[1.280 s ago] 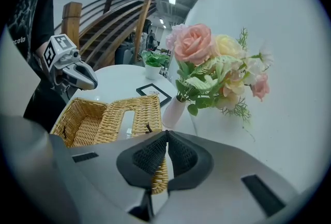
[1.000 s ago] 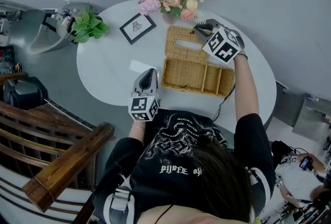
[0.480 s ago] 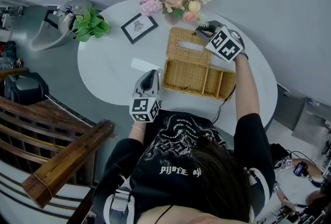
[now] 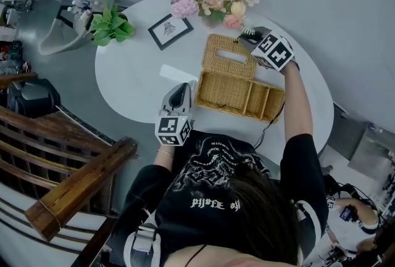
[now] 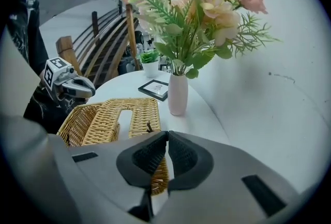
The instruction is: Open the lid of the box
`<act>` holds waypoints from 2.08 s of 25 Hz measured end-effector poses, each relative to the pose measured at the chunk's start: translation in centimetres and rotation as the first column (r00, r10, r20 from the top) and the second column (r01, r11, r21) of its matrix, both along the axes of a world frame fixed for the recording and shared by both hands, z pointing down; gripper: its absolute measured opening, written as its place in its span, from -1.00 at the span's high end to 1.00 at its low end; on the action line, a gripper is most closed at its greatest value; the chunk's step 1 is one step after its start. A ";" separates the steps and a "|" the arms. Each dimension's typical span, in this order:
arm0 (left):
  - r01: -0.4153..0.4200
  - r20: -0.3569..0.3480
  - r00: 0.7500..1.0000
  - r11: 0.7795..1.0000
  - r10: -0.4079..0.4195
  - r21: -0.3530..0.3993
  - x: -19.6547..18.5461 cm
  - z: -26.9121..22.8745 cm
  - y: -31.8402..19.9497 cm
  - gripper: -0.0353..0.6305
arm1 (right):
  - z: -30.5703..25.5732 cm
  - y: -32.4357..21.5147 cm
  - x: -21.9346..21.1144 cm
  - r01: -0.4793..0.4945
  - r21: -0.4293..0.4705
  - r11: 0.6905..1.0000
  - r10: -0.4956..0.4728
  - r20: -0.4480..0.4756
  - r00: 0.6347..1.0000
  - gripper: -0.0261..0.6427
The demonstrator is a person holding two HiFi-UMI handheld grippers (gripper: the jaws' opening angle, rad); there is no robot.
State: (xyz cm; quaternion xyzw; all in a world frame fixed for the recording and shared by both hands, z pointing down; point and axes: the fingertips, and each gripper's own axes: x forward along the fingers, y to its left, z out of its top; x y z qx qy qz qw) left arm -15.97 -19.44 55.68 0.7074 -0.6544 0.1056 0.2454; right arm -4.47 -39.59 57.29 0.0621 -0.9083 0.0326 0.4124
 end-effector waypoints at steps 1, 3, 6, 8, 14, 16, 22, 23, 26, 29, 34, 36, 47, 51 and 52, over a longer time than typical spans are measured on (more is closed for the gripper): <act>0.001 -0.001 1.000 1.000 -0.001 -0.001 0.0 0.0 -0.1 0.82 | 0.3 0.0 0.0 0.002 -0.007 1.000 -0.002 -0.002 1.000 0.81; 0.000 -0.001 1.000 1.000 0.000 -0.001 0.0 0.0 -0.2 0.82 | 0.8 0.0 0.0 -0.001 -0.031 1.000 0.001 0.001 1.000 0.81; 0.003 -0.007 1.000 1.000 -0.003 -0.002 0.1 0.0 -0.4 0.82 | 1.6 -0.1 0.0 -0.006 -0.064 0.998 0.006 0.003 1.000 0.81; 0.007 -0.012 1.000 1.000 -0.007 -0.004 0.0 0.1 -0.5 0.82 | 2.1 -0.1 0.0 -0.009 -0.081 0.997 0.009 0.002 1.000 0.81; 0.016 -0.011 1.000 1.000 -0.016 -0.014 -0.2 0.3 -0.4 0.82 | 3.5 0.0 0.2 -0.041 -0.168 0.985 0.045 0.019 0.999 0.81; 0.020 -0.010 1.000 1.000 -0.020 -0.019 -0.4 0.4 -0.4 0.82 | 4.0 0.0 0.2 -0.052 -0.203 0.978 0.059 0.025 0.998 0.81; 0.032 -0.009 0.999 0.999 -0.032 -0.028 -0.6 0.6 -0.3 0.82 | 5.5 0.4 0.3 -0.060 -0.266 0.962 0.064 0.005 0.998 0.81; 0.032 -0.008 0.999 0.999 -0.033 -0.028 -0.7 0.6 -0.3 0.82 | 5.6 0.5 0.3 -0.058 -0.272 0.961 0.061 0.001 0.998 0.81; 0.033 -0.006 0.999 0.999 -0.033 -0.029 -0.7 0.6 -0.3 0.82 | 6.0 0.7 0.2 -0.053 -0.289 0.956 0.052 -0.010 0.999 0.81; 0.036 -0.007 0.999 0.999 -0.036 -0.029 -0.7 0.6 -0.2 0.82 | 6.5 0.9 0.3 -0.061 -0.319 0.946 0.056 -0.024 0.998 0.81; 0.049 -0.006 0.999 0.998 -0.049 -0.029 -0.9 0.8 0.2 0.82 | 7.0 1.5 0.3 -0.062 -0.373 0.926 0.050 -0.042 0.998 0.81; 0.052 -0.006 0.999 0.998 -0.052 -0.029 -0.9 0.8 0.4 0.82 | 7.1 1.4 0.3 -0.078 -0.367 0.927 0.067 -0.042 0.997 0.80; 0.057 -0.047 0.997 0.998 -0.055 0.038 -0.7 -0.5 0.9 0.82 | 1.5 -2.5 2.4 -0.361 -0.296 0.884 0.421 0.170 0.891 0.31; 0.035 -0.061 0.998 0.996 -0.030 0.078 -0.2 -1.6 1.3 0.82 | -2.7 -1.9 3.8 -0.436 -0.254 0.863 0.496 0.266 0.827 0.30; 0.026 -0.061 0.998 0.996 -0.021 0.088 -0.1 -1.9 1.5 0.82 | -3.6 -1.5 4.2 -0.452 -0.236 0.860 0.505 0.283 0.815 0.30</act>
